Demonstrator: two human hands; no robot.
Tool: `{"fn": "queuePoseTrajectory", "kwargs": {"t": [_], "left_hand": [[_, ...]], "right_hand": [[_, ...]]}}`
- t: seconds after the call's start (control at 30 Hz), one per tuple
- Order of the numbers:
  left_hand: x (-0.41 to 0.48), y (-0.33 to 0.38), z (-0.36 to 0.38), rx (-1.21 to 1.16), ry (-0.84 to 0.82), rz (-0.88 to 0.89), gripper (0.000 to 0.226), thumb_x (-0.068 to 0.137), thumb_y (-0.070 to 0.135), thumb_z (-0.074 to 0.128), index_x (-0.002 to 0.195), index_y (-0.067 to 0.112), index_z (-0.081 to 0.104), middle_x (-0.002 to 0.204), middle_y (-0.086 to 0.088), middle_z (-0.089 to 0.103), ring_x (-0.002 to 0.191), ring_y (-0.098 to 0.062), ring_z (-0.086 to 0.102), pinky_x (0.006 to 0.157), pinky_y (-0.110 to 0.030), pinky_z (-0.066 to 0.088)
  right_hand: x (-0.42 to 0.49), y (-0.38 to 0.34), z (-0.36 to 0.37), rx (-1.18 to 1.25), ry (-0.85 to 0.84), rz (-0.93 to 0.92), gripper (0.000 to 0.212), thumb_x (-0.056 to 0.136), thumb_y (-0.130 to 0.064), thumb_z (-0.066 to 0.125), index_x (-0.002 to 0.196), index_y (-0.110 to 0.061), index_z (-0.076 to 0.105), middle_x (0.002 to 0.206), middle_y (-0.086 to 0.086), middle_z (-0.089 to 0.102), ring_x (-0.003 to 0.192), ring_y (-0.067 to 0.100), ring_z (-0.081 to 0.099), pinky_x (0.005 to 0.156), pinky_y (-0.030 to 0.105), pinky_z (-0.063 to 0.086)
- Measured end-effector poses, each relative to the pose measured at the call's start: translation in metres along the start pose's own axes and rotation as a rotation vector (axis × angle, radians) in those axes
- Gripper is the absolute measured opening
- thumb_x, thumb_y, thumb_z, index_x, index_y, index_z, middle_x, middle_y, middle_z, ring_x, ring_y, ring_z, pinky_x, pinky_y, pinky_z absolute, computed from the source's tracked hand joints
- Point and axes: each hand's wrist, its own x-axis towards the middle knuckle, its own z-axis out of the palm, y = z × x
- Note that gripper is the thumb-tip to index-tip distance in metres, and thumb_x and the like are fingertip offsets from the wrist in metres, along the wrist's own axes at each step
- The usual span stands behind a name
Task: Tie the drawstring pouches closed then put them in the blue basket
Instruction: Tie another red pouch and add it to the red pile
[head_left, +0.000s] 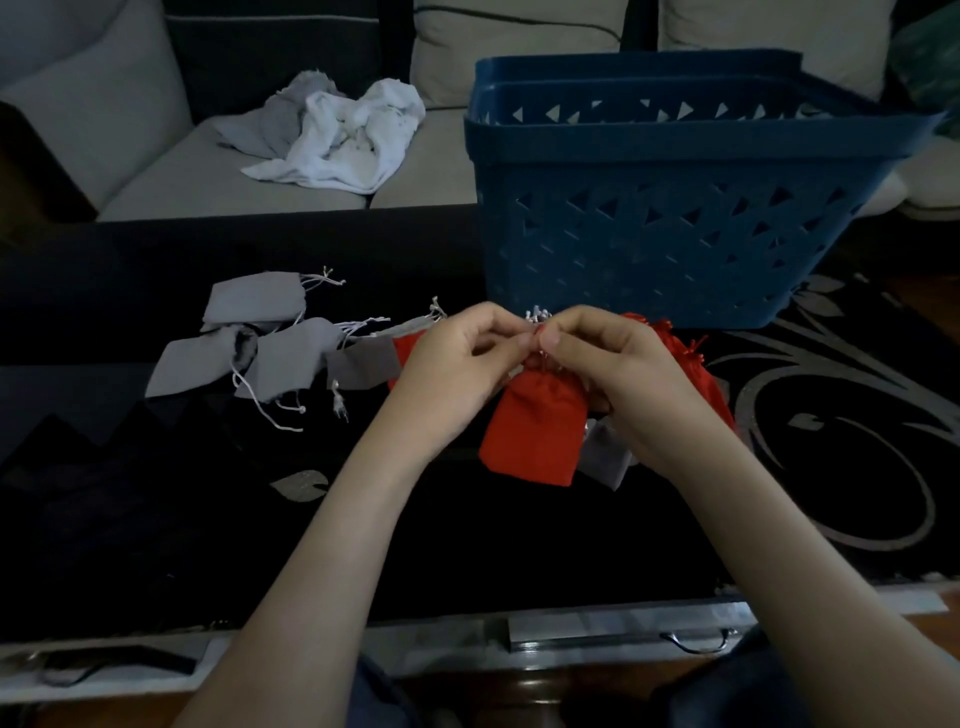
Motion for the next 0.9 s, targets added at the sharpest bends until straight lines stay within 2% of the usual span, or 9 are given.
{"fn": "queuePoseTrajectory", "kwargs": {"t": [0.1, 0.23, 0.4, 0.5, 0.63, 0.77, 0.83, 0.9], "left_hand": [[0.0, 0.0, 0.002, -0.008, 0.017, -0.007, 0.012, 0.092, 0.016, 0.06, 0.084, 0.023, 0.066, 0.072, 0.007, 0.068, 0.063, 0.002, 0.059, 0.061, -0.013, 0.041], [0.001, -0.002, 0.004, -0.011, 0.022, -0.01, 0.014, 0.093, 0.018, 0.058, 0.088, 0.028, 0.066, 0.08, 0.002, 0.07, 0.071, -0.002, 0.062, 0.067, -0.02, 0.044], [0.001, -0.001, 0.002, 0.048, 0.01, 0.019, 0.017, 0.095, 0.023, 0.056, 0.084, 0.029, 0.068, 0.075, 0.012, 0.067, 0.072, -0.002, 0.06, 0.07, -0.026, 0.047], [0.0, 0.0, 0.002, 0.069, 0.004, 0.034, 0.017, 0.095, 0.022, 0.056, 0.084, 0.027, 0.068, 0.069, 0.017, 0.063, 0.067, 0.002, 0.055, 0.068, -0.024, 0.041], [-0.001, 0.0, 0.003, 0.071, -0.015, 0.036, 0.01, 0.092, 0.023, 0.06, 0.089, 0.022, 0.069, 0.083, 0.007, 0.068, 0.08, -0.008, 0.061, 0.079, -0.034, 0.047], [-0.002, -0.004, 0.003, 0.036, -0.009, 0.025, 0.012, 0.088, 0.03, 0.062, 0.079, 0.027, 0.07, 0.079, 0.007, 0.068, 0.078, -0.01, 0.062, 0.079, -0.04, 0.05], [0.0, -0.003, 0.004, 0.028, -0.004, 0.029, 0.013, 0.085, 0.033, 0.061, 0.077, 0.027, 0.07, 0.079, 0.005, 0.069, 0.078, -0.012, 0.063, 0.08, -0.04, 0.05], [0.001, -0.003, 0.005, 0.028, 0.001, 0.039, 0.017, 0.09, 0.026, 0.06, 0.076, 0.027, 0.069, 0.074, 0.009, 0.067, 0.073, -0.007, 0.061, 0.075, -0.035, 0.047]], "right_hand": [[0.001, 0.002, 0.002, 0.022, 0.022, -0.026, 0.012, 0.09, -0.006, 0.057, 0.079, -0.008, 0.061, 0.064, -0.005, 0.061, 0.057, 0.001, 0.056, 0.053, 0.011, 0.042], [0.001, 0.004, 0.003, 0.048, 0.042, -0.04, 0.009, 0.089, -0.006, 0.058, 0.08, -0.008, 0.061, 0.064, -0.005, 0.062, 0.056, 0.002, 0.056, 0.053, 0.012, 0.043], [0.002, 0.007, 0.005, 0.062, 0.081, -0.067, 0.009, 0.088, -0.006, 0.06, 0.082, -0.011, 0.064, 0.073, -0.003, 0.064, 0.066, 0.004, 0.059, 0.059, 0.013, 0.046], [0.003, 0.007, 0.004, 0.116, 0.114, -0.071, 0.011, 0.088, -0.005, 0.059, 0.084, -0.012, 0.066, 0.081, -0.006, 0.069, 0.075, 0.005, 0.062, 0.067, 0.015, 0.049], [0.004, 0.008, 0.003, 0.131, 0.104, -0.049, 0.011, 0.09, -0.009, 0.058, 0.086, -0.012, 0.067, 0.087, 0.001, 0.069, 0.083, 0.015, 0.063, 0.071, 0.02, 0.051], [0.004, 0.008, 0.005, 0.134, 0.111, -0.05, 0.011, 0.089, -0.008, 0.058, 0.083, -0.011, 0.067, 0.083, -0.003, 0.069, 0.079, 0.01, 0.063, 0.07, 0.018, 0.052], [0.005, 0.009, 0.007, 0.157, 0.115, -0.061, 0.011, 0.089, -0.006, 0.059, 0.083, -0.011, 0.067, 0.084, -0.002, 0.069, 0.08, 0.008, 0.064, 0.071, 0.018, 0.051], [0.005, 0.012, 0.007, 0.132, 0.124, -0.082, 0.013, 0.09, -0.005, 0.057, 0.085, -0.013, 0.068, 0.094, 0.002, 0.068, 0.088, 0.009, 0.063, 0.077, 0.019, 0.05]]}}
